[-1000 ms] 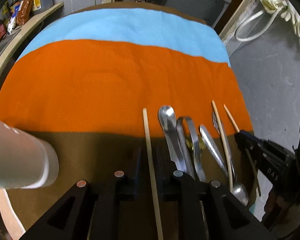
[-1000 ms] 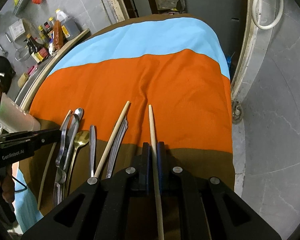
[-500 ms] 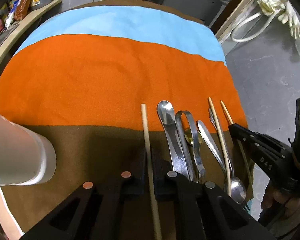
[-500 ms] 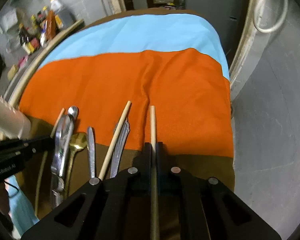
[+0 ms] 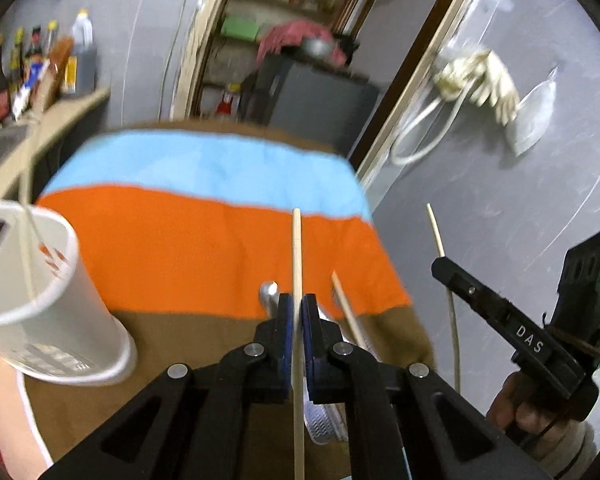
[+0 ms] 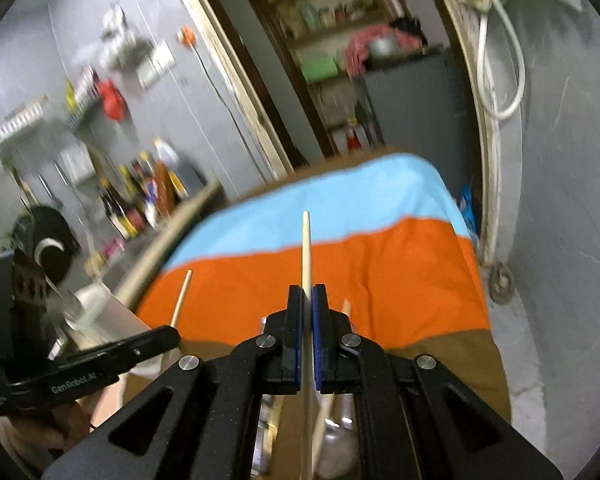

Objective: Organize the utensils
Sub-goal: 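Lift both held chopsticks and carry them to the white utensil holder, then open the left tool over the holder while the right tool opens, releasing chopsticks, then move both open tools back down to the metal utensils on the cloth, then grasp a metal knife with the left tool while the right tool grasps a chopstick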

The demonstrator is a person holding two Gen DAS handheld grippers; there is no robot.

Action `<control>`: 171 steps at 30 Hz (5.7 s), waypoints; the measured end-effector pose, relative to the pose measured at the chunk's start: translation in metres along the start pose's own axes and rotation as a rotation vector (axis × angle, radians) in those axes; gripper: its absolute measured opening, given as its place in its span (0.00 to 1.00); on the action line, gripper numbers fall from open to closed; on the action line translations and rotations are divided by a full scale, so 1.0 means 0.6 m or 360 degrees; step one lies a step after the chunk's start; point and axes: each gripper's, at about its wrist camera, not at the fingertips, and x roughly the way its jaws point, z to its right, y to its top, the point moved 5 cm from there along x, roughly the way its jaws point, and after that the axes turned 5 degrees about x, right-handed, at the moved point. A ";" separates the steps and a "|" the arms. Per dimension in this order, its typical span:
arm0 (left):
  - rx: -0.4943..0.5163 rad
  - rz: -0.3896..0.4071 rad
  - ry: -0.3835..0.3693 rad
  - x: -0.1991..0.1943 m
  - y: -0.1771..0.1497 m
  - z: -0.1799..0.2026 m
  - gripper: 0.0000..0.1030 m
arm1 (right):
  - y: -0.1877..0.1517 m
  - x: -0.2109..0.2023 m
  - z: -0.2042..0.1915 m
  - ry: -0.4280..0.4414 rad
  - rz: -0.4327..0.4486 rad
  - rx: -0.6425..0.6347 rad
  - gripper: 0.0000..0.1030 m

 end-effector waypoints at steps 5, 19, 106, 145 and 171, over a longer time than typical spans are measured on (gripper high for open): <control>0.0029 0.0157 -0.0034 -0.060 0.045 -0.004 0.05 | 0.034 -0.045 -0.058 0.0119 0.0241 -0.0003 0.04; -0.0052 0.0553 0.0022 -0.238 0.134 -0.130 0.05 | 0.086 -0.053 -0.282 0.0419 0.0509 -0.0166 0.04; 0.0133 0.0728 0.0358 -0.179 0.032 -0.001 1.00 | 0.083 -0.149 -0.103 0.0021 0.0620 -0.0199 0.99; -0.0033 -0.0095 0.0161 0.144 -0.059 0.018 0.56 | -0.039 0.103 0.142 -0.0077 -0.0215 0.0014 0.61; -0.0131 -0.0218 0.0100 0.165 -0.063 -0.009 0.08 | -0.048 0.231 0.063 0.0089 -0.0567 -0.0220 0.19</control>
